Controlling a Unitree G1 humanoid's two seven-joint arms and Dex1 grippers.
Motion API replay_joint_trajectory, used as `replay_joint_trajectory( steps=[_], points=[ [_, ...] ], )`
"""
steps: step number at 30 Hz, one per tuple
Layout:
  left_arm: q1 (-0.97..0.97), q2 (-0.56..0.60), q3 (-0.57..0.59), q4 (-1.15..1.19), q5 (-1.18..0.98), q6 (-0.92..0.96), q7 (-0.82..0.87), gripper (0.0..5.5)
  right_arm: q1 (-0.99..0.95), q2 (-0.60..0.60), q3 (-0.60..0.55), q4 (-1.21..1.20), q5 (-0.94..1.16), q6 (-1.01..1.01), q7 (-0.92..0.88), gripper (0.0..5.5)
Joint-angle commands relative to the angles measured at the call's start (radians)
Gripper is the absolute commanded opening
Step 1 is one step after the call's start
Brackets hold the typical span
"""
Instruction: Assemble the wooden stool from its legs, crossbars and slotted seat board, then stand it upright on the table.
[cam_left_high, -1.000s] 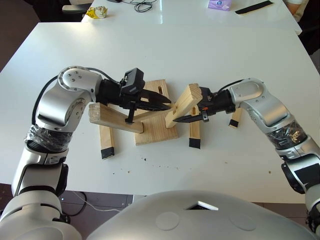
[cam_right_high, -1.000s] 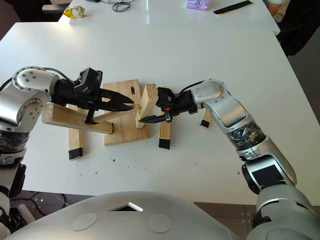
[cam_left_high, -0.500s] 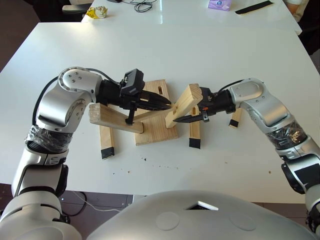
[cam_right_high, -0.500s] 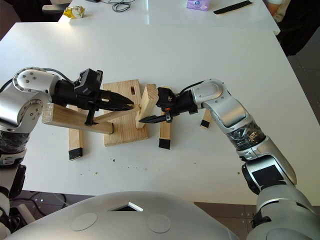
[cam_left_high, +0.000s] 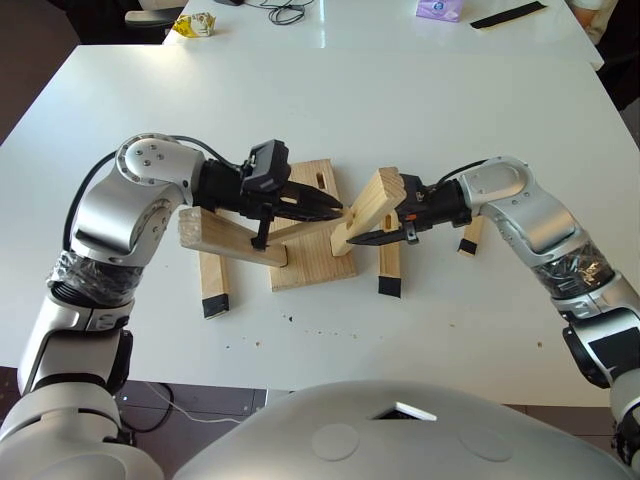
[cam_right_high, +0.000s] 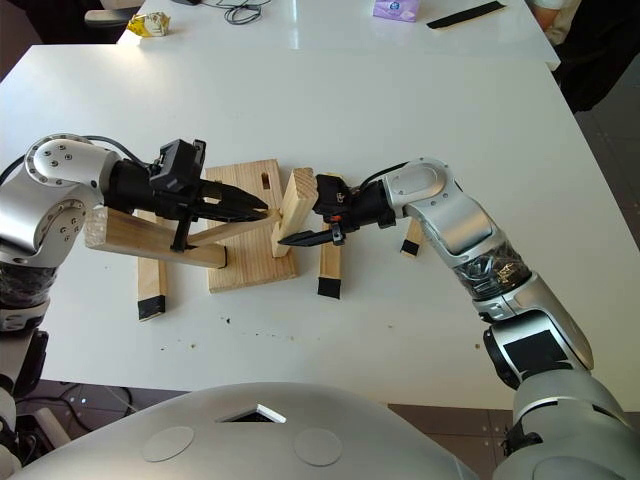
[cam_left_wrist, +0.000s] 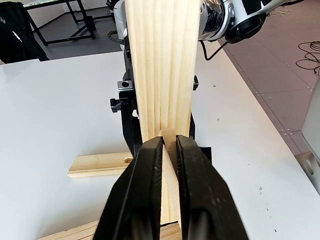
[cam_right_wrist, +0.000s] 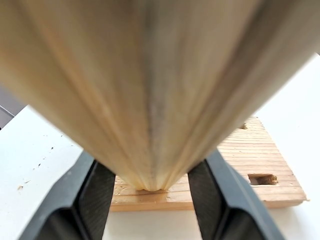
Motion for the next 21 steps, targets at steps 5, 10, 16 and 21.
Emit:
replay_joint_trajectory(
  steps=[5,10,16,21],
  points=[
    [0.153,0.077,-0.150,0.026,0.153,0.048,-0.002,0.00,0.087,-0.079,0.020,0.066,-0.144,0.081,-0.029,2.04],
    [0.140,0.075,-0.155,0.035,0.151,0.051,0.005,0.00,0.092,-0.071,0.014,0.052,-0.141,0.089,-0.033,2.04],
    [0.103,0.034,-0.129,0.054,0.131,0.071,0.049,0.00,0.085,-0.067,0.013,0.050,-0.142,0.092,-0.032,2.04],
    [-0.019,-0.054,-0.023,0.050,0.021,0.153,0.133,0.00,0.089,-0.073,0.015,0.045,-0.148,0.090,-0.025,2.04]
  ],
)
